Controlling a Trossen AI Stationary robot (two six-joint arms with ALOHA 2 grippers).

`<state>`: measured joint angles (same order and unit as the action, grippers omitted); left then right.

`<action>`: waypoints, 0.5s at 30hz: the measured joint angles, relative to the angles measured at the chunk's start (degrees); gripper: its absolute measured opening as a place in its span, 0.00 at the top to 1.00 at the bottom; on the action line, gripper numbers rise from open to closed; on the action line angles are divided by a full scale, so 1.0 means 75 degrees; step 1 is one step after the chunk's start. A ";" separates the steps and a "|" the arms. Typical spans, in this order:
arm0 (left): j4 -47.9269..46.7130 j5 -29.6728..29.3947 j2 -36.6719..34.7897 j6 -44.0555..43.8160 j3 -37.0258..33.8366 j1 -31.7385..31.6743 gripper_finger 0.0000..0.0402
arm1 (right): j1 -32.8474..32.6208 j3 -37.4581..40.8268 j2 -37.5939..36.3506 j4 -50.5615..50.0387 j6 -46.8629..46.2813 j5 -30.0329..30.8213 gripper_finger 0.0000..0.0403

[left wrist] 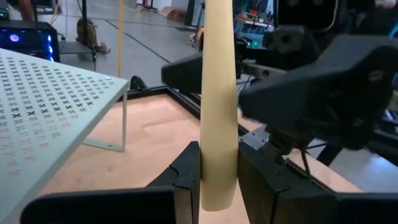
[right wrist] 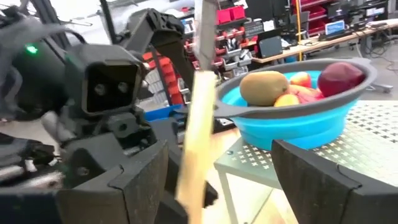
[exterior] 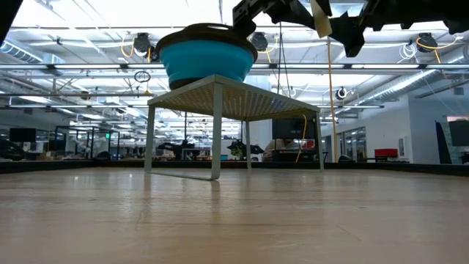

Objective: Pick & Place Fruit
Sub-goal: Put the knife on the shelf

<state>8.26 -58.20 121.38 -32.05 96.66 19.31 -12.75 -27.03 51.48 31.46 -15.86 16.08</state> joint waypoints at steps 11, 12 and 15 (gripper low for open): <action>0.0347 0.0354 0.0003 0.0177 0.0003 -0.0180 0.81 | 0.0125 0.0000 0.0105 -0.0020 -0.0348 -0.0189 0.32; 0.0351 0.0351 0.0003 0.0181 0.0003 -0.0183 0.81 | 0.0166 0.0000 0.0101 0.0003 -0.0375 -0.0186 0.32; 0.0378 0.0354 0.0003 0.0175 0.0006 -0.0178 0.81 | 0.0280 0.0000 0.0099 0.0012 -0.0401 -0.0188 0.33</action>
<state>11.09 -55.55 121.40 -30.74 96.71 17.98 -10.65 -27.03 52.23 31.55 -18.86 14.66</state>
